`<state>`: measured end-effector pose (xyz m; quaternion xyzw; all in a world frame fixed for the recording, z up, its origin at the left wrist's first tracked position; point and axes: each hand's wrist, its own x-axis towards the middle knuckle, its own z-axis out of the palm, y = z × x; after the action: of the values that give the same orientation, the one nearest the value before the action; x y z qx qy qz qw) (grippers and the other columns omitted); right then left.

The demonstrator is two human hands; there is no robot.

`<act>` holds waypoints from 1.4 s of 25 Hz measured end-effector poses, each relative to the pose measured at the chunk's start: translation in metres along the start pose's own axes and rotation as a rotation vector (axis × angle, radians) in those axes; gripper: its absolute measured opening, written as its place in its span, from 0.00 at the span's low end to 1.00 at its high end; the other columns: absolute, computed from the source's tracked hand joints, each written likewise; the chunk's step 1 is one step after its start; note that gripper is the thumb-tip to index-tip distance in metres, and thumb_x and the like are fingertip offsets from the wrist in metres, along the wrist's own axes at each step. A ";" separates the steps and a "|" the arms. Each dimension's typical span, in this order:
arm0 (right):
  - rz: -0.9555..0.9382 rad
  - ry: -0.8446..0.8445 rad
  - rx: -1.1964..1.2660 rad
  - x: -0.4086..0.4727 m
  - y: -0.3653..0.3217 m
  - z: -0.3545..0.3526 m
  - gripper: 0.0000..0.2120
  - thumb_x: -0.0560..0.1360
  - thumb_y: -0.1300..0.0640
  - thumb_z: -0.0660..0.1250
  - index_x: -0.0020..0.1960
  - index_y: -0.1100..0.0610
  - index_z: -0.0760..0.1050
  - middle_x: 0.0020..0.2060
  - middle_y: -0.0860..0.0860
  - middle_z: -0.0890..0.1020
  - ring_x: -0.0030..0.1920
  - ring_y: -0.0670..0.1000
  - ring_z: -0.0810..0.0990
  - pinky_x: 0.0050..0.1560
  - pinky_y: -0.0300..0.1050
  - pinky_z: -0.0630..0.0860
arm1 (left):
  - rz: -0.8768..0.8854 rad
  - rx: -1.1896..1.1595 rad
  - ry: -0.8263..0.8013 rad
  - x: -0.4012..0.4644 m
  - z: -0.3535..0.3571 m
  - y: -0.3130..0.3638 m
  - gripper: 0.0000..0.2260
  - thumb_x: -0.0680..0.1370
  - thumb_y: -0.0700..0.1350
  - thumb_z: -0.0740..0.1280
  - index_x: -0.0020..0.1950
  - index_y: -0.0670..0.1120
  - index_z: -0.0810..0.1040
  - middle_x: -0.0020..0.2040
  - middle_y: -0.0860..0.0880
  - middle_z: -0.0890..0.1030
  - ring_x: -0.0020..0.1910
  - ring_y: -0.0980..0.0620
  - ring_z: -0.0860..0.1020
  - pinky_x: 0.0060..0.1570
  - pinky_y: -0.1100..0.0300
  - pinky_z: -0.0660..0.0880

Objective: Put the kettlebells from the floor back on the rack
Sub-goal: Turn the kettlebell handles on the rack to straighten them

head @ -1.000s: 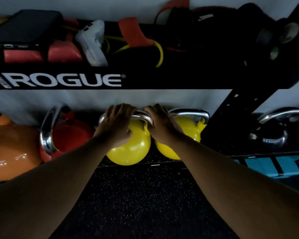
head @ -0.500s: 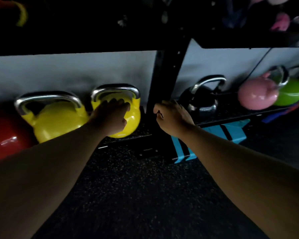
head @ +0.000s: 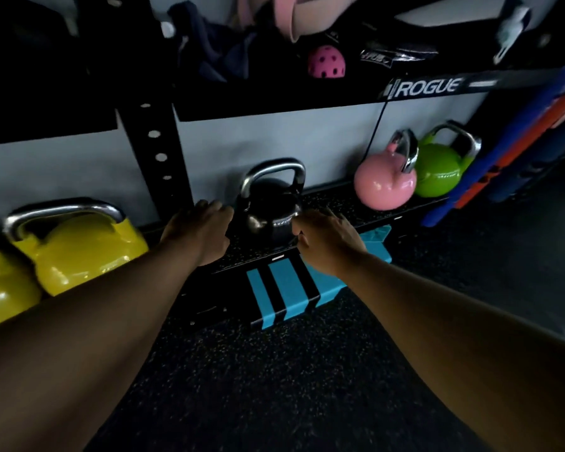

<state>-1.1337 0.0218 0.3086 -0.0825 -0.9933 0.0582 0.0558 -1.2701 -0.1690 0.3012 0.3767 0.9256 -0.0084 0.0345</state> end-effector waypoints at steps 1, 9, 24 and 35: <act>-0.003 -0.011 -0.007 0.007 0.010 0.002 0.10 0.73 0.60 0.63 0.52 0.57 0.79 0.56 0.56 0.81 0.56 0.62 0.77 0.54 0.52 0.73 | -0.004 0.006 0.005 0.011 0.001 0.006 0.20 0.75 0.47 0.63 0.67 0.47 0.70 0.66 0.45 0.72 0.66 0.42 0.70 0.61 0.46 0.71; 0.052 -0.030 0.003 0.132 0.060 0.023 0.16 0.80 0.52 0.58 0.65 0.58 0.70 0.62 0.60 0.73 0.60 0.61 0.73 0.56 0.56 0.73 | -0.022 -0.084 0.174 0.128 0.011 0.012 0.19 0.79 0.49 0.60 0.68 0.45 0.66 0.65 0.43 0.70 0.62 0.41 0.70 0.57 0.46 0.71; -0.088 -0.162 0.431 0.229 0.124 0.074 0.24 0.78 0.36 0.56 0.64 0.53 0.67 0.56 0.57 0.77 0.53 0.59 0.79 0.46 0.47 0.71 | -0.452 -0.690 0.322 0.203 0.058 0.053 0.19 0.81 0.60 0.47 0.65 0.54 0.67 0.68 0.47 0.65 0.67 0.42 0.64 0.62 0.45 0.64; 0.368 -0.118 1.188 0.194 0.087 0.085 0.18 0.84 0.46 0.49 0.55 0.56 0.72 0.49 0.55 0.81 0.40 0.50 0.80 0.36 0.44 0.77 | -0.687 -1.384 0.344 0.221 0.056 0.061 0.27 0.82 0.59 0.47 0.78 0.60 0.39 0.80 0.42 0.47 0.75 0.35 0.58 0.66 0.40 0.68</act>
<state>-1.3203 0.1309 0.2331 -0.2037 -0.7621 0.6140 0.0261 -1.3820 0.0266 0.2305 -0.0412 0.7773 0.6176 0.1128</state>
